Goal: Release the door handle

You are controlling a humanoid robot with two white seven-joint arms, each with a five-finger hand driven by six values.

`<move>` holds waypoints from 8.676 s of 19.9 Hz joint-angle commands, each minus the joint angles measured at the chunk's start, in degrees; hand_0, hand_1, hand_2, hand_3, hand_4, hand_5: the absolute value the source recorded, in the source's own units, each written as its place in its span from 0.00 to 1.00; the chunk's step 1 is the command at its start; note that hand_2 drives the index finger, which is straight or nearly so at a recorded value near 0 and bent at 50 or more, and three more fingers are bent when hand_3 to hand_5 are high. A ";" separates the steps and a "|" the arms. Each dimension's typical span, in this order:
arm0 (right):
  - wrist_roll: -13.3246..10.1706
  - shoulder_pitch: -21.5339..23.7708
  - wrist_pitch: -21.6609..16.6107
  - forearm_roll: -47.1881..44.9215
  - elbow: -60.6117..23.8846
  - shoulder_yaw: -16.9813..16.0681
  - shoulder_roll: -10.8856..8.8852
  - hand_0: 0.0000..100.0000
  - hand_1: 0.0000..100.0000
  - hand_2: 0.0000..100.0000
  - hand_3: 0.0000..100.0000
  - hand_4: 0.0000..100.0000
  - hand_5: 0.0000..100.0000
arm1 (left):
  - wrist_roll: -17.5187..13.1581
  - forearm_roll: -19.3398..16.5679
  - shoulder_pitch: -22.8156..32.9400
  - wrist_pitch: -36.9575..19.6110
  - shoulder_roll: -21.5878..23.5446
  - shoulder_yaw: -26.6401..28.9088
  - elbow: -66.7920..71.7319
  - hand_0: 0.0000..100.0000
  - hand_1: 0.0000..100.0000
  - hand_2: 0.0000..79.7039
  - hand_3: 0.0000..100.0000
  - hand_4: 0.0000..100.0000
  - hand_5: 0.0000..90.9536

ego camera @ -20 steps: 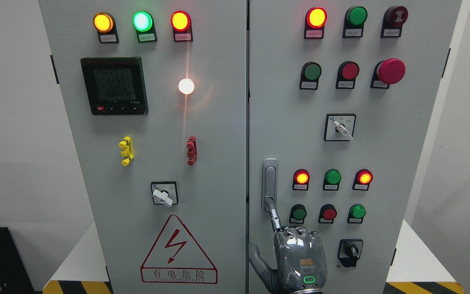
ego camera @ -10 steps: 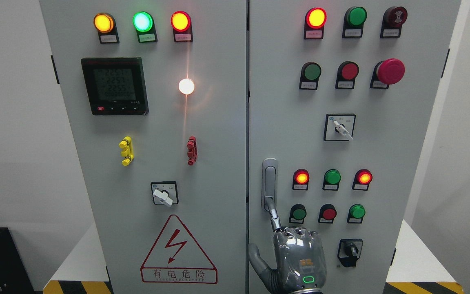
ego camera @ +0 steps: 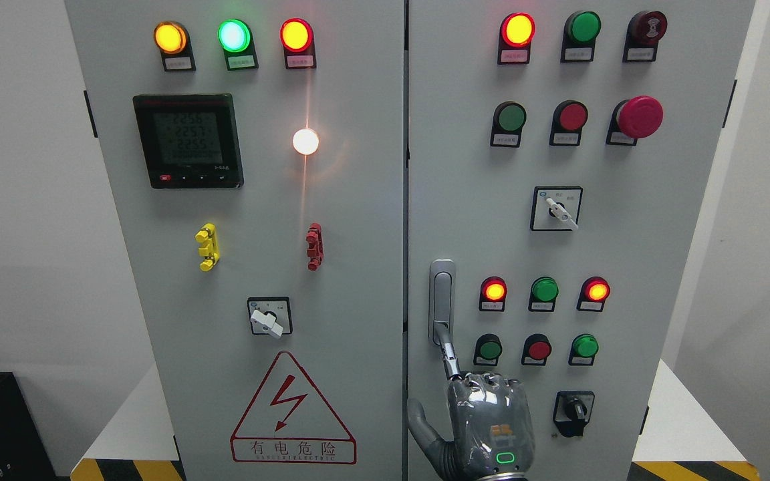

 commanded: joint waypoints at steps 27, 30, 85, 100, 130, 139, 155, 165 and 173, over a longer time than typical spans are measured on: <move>-0.26 0.51 0.09 -0.09 1.17 0.63 0.05 0.41 0.35 0.05 1.00 1.00 1.00 | -0.03 0.00 0.00 0.00 0.00 0.00 0.00 0.12 0.56 0.00 0.00 0.00 0.00; -0.26 0.78 0.00 -0.09 1.17 0.54 0.05 0.41 0.35 0.05 1.00 1.00 1.00 | -0.03 0.00 0.00 0.00 0.00 0.00 0.00 0.12 0.56 0.00 0.00 0.00 0.00; -0.44 1.57 0.53 -0.09 -2.26 0.63 -0.04 0.42 0.35 0.07 1.00 1.00 1.00 | -0.03 0.00 0.00 0.00 0.00 0.00 0.00 0.12 0.56 0.00 0.00 0.00 0.00; -0.44 1.48 0.53 -0.01 -3.93 0.63 -0.12 0.42 0.36 0.07 1.00 1.00 1.00 | -0.03 0.00 0.00 0.00 0.00 0.00 0.00 0.12 0.56 0.00 0.00 0.00 0.00; -0.35 3.59 -0.17 -0.62 -10.26 0.54 -0.91 0.36 0.25 0.71 0.91 0.90 0.93 | -0.03 0.00 0.00 0.00 0.00 0.00 0.00 0.12 0.56 0.00 0.00 0.00 0.00; -0.08 2.71 -0.17 -0.62 -10.61 0.37 -0.74 0.23 0.23 0.85 1.00 0.93 0.96 | -0.03 0.00 0.00 0.00 0.00 0.00 0.00 0.12 0.56 0.00 0.00 0.00 0.00; -0.08 -2.38 -0.17 -0.53 -7.54 -1.39 0.23 0.17 0.27 0.94 1.00 0.96 1.00 | -0.03 0.00 0.00 0.00 0.00 0.00 0.00 0.12 0.56 0.00 0.00 0.00 0.00; 0.00 -8.18 0.00 -0.44 -3.50 -1.74 1.02 0.19 0.28 0.95 1.00 0.97 1.00 | -0.03 0.00 0.00 0.00 0.00 0.00 0.00 0.12 0.56 0.00 0.00 0.00 0.00; 0.09 -8.80 0.09 -0.71 -1.38 -3.85 1.02 0.20 0.29 0.95 1.00 0.97 1.00 | -0.03 0.00 0.00 0.00 0.00 0.00 0.00 0.12 0.56 0.00 0.00 0.00 0.00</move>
